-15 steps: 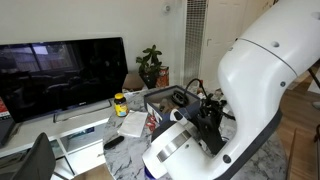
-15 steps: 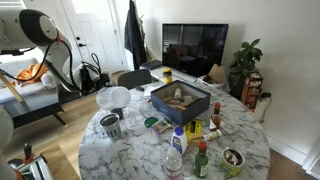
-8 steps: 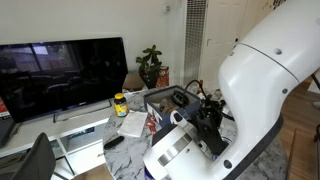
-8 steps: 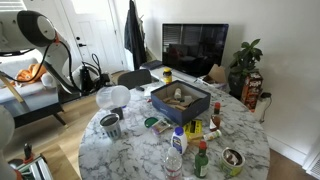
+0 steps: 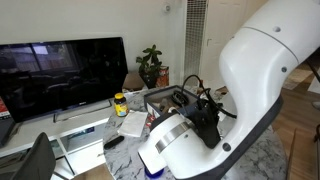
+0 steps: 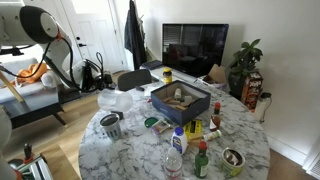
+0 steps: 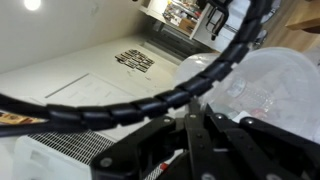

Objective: Empty the larger plastic cup into the silver cup then stack them

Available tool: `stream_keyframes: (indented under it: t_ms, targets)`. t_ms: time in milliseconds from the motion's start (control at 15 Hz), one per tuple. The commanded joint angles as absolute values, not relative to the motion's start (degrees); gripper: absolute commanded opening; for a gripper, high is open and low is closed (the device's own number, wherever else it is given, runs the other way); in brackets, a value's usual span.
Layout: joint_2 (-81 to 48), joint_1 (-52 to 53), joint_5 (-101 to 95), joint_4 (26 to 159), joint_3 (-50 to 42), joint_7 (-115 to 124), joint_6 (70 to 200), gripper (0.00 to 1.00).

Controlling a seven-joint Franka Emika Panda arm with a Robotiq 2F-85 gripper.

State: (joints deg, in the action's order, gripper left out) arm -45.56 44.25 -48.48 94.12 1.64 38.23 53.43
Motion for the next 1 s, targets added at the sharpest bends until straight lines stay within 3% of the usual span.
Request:
stream_keyframes:
  t_ms: [0, 533, 600, 933]
  targets:
    - [-35.9, 36.4, -46.8, 102.1, 6.7, 37.9, 60.5, 0.01]
    - [-18.5, 22.5, -37.7, 113.7, 10.9, 38.6, 72.5, 0.01]
    - [-24.6, 24.7, -41.2, 107.4, 10.6, 38.0, 68.2, 0.04]
    - [-20.2, 22.0, -38.6, 111.0, 11.3, 36.5, 71.9, 0.01]
